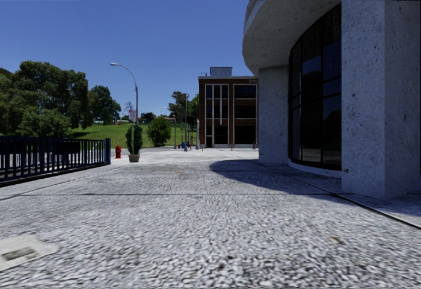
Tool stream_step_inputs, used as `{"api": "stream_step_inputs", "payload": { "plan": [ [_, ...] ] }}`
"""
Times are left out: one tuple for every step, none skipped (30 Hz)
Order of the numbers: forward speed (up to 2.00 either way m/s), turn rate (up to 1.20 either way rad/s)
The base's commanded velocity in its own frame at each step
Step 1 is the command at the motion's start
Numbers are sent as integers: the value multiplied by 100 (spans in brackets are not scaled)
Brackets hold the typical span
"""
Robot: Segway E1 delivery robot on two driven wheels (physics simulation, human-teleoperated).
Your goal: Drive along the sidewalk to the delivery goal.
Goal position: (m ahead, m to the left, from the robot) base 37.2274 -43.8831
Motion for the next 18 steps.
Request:
{"api": "stream_step_inputs", "payload": {
  "plan": [
    [200,0],
    [200,0],
    [200,0],
    [200,0],
    [200,0],
    [200,0],
    [200,0],
    [200,0],
    [200,0],
    [200,0],
    [200,0],
    [200,0],
    [200,0],
    [200,0],
    [200,0],
    [200,0],
    [200,0],
    [200,0]
  ]
}}
